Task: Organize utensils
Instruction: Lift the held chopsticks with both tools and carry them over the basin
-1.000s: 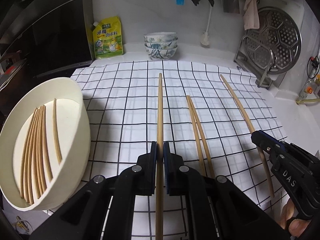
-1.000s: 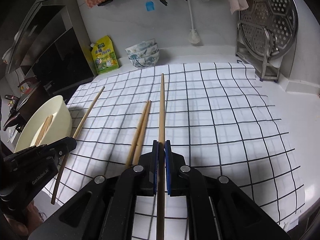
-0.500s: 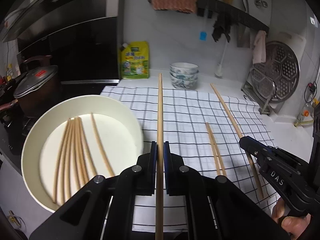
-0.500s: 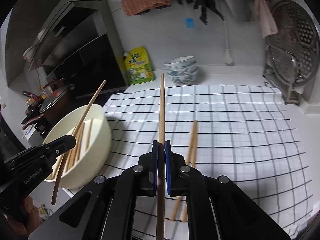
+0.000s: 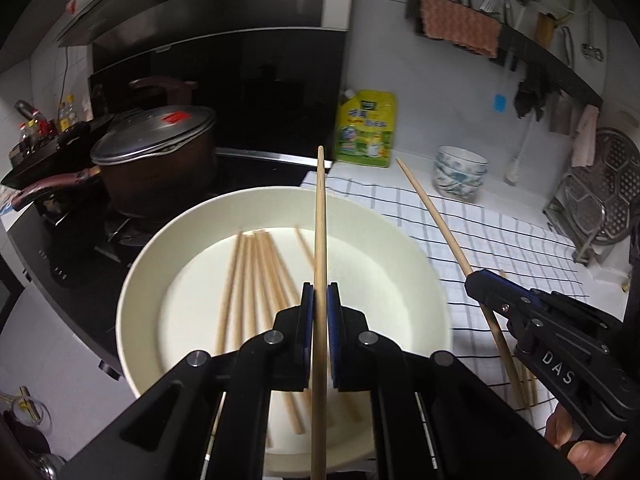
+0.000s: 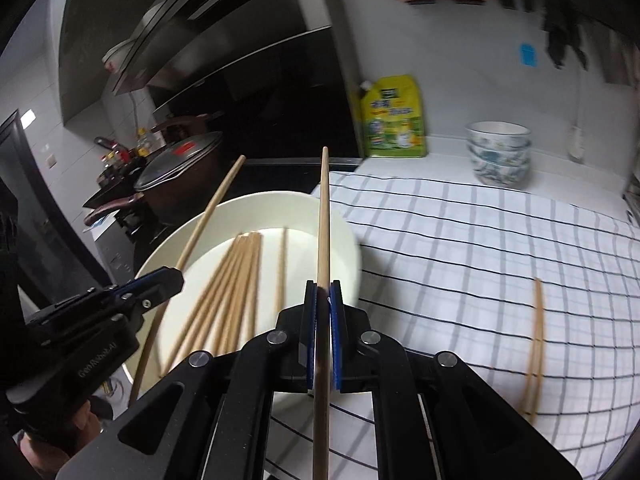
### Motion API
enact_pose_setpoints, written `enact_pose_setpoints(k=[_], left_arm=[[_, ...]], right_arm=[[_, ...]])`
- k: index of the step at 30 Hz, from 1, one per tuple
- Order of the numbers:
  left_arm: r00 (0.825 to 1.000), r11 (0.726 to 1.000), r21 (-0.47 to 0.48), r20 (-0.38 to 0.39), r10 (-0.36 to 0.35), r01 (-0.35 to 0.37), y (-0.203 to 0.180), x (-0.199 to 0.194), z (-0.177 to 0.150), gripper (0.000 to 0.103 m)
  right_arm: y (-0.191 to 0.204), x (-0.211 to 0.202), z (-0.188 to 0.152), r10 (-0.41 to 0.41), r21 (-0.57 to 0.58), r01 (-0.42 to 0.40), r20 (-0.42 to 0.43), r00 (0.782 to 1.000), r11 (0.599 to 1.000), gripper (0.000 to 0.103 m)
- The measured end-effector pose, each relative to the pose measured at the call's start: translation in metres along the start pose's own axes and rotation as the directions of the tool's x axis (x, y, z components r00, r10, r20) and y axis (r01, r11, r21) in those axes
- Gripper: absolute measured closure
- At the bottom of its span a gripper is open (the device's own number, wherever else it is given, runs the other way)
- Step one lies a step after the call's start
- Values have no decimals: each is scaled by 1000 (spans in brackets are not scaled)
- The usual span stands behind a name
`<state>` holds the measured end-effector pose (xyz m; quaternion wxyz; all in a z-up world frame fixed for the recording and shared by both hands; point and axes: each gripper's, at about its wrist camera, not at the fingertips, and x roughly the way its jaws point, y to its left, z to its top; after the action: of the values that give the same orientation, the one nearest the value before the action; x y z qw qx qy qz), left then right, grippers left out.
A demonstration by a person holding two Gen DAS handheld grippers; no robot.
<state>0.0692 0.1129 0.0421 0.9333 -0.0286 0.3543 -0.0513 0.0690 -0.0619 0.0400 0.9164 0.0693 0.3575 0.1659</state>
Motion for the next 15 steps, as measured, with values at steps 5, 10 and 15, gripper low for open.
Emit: enact_pose_setpoints(k=[5,10,15], left_arm=[[999,999,-35,-34,29,-31,28,19,0,95],[997,997,-53,-59,47,-50,44,36,-1,95],[994,997,-62,-101,48,-54,52,53,-4,95]], right_arm=[[33,35,12,45,-52,-48,-46,998,997,97],[49,68,17,68,-66,-76,-111,992,995,97],[54,90,17,81,-61,-93,-170,982,994,97]])
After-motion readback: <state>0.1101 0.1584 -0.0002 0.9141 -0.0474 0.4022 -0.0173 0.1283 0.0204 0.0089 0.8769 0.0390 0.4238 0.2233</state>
